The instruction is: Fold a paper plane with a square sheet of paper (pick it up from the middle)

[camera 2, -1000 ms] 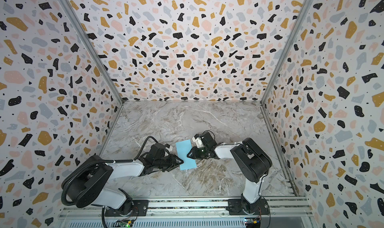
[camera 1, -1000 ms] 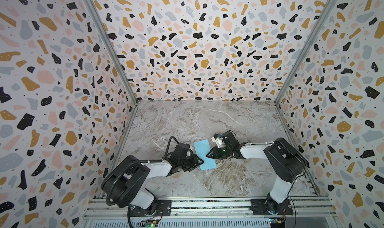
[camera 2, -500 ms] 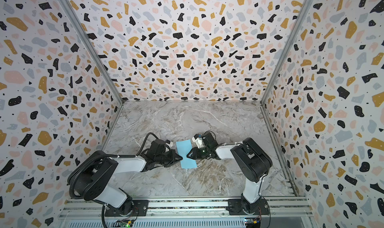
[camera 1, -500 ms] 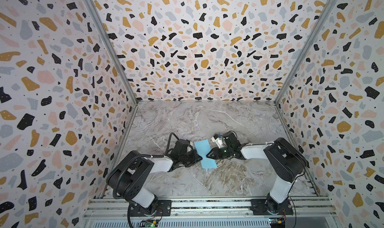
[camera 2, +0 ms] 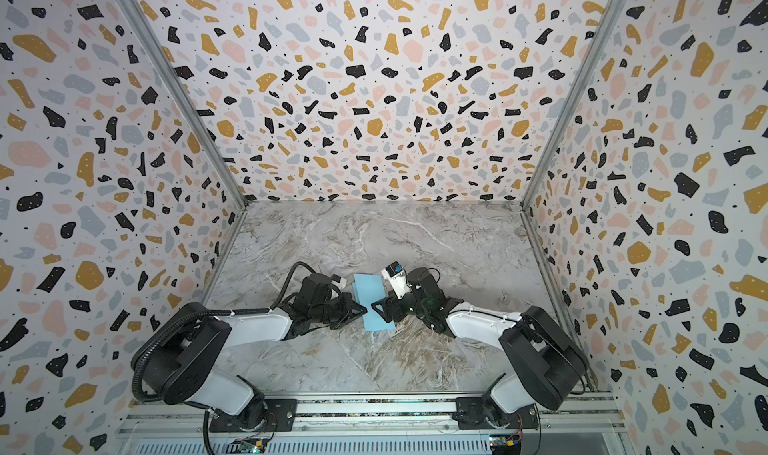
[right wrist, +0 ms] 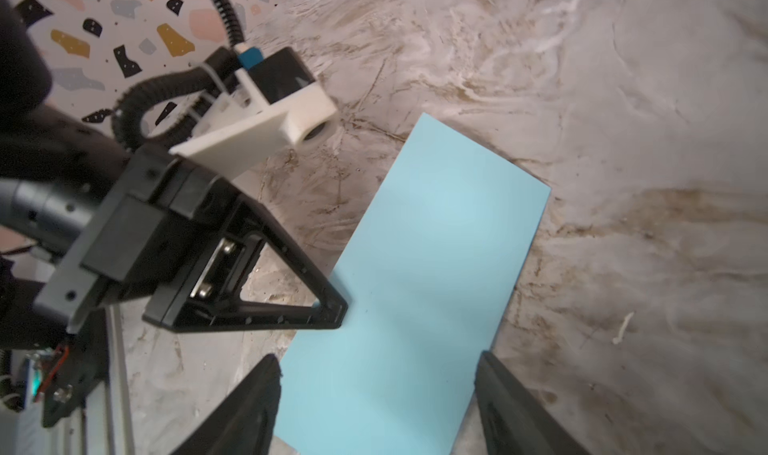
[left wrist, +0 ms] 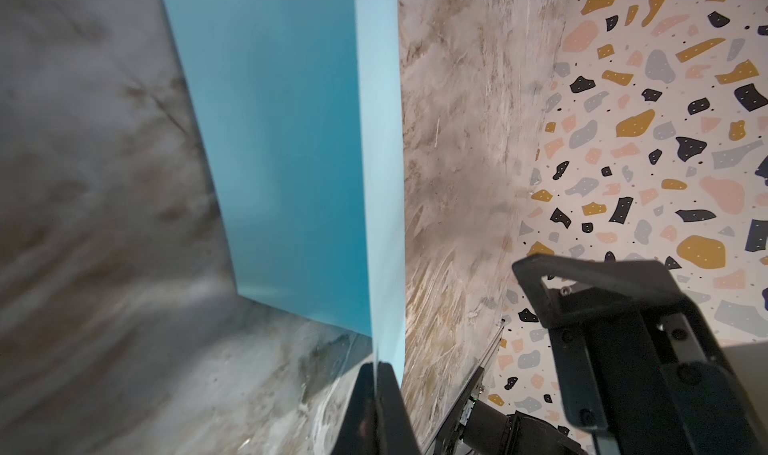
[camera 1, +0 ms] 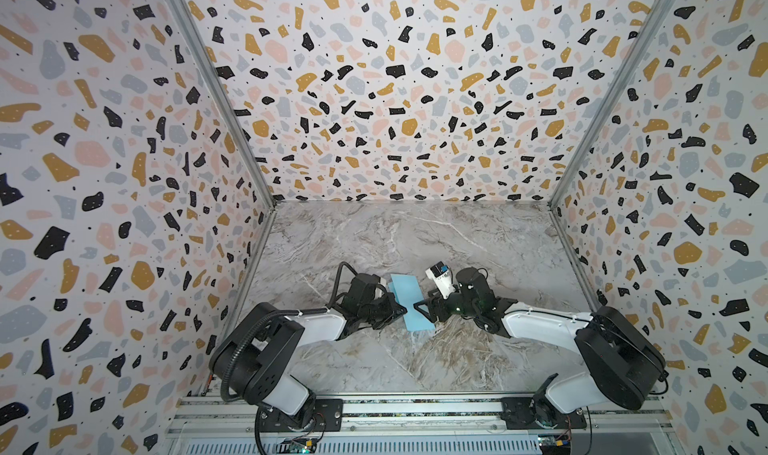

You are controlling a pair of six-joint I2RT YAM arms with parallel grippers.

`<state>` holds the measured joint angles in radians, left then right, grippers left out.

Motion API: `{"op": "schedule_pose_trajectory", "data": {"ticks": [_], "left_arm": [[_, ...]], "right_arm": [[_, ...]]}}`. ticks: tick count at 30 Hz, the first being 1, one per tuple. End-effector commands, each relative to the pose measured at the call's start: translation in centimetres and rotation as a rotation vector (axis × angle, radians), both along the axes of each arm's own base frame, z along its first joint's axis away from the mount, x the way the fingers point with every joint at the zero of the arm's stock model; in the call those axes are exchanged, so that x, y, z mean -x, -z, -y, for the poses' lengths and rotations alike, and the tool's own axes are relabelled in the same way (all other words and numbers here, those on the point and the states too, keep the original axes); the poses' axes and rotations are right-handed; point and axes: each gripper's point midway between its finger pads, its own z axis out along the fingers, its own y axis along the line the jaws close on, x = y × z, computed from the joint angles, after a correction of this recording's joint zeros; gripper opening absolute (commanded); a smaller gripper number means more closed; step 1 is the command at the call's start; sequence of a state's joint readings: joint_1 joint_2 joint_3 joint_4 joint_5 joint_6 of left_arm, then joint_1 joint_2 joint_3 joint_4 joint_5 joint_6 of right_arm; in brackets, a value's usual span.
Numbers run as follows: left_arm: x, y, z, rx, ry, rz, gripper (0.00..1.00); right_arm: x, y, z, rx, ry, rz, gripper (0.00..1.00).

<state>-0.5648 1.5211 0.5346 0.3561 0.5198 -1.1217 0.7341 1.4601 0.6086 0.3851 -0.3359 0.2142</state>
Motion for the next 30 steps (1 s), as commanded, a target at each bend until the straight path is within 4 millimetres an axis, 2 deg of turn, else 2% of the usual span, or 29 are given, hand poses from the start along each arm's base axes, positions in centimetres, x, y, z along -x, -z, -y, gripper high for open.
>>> {"op": "schedule_pose_trajectory", "data": {"ticks": [1, 6, 9, 18, 22, 25, 30], "left_arm": [[-0.4, -1.5, 0.5, 0.039, -0.007, -0.008, 0.01], [-0.5, -1.8, 0.7, 0.049, -0.014, -0.027, 0.01], [-0.4, -1.9, 0.7, 0.057, -0.018, -0.037, 0.01], [-0.3, -1.7, 0.7, 0.056, -0.018, -0.049, 0.02], [-0.3, -1.6, 0.6, 0.044, -0.021, -0.048, 0.02], [-0.3, -1.6, 0.5, 0.041, -0.021, -0.046, 0.02], [-0.2, -1.3, 0.3, 0.021, -0.020, -0.043, 0.03]], "right_arm": [[0.7, -0.7, -0.2, 0.057, -0.074, 0.241, 0.74], [3.7, -0.9, -0.9, 0.041, -0.205, 0.399, 0.74], [4.4, -0.1, -1.2, 0.066, -0.234, 0.447, 0.74], [3.6, 2.2, -2.3, 0.174, -0.225, 0.545, 0.68], [3.1, 2.3, -2.9, 0.185, -0.204, 0.585, 0.62], [2.9, 2.0, -3.3, 0.183, -0.197, 0.601, 0.55], [3.7, 2.0, -3.7, 0.170, -0.233, 0.600, 0.42]]}}
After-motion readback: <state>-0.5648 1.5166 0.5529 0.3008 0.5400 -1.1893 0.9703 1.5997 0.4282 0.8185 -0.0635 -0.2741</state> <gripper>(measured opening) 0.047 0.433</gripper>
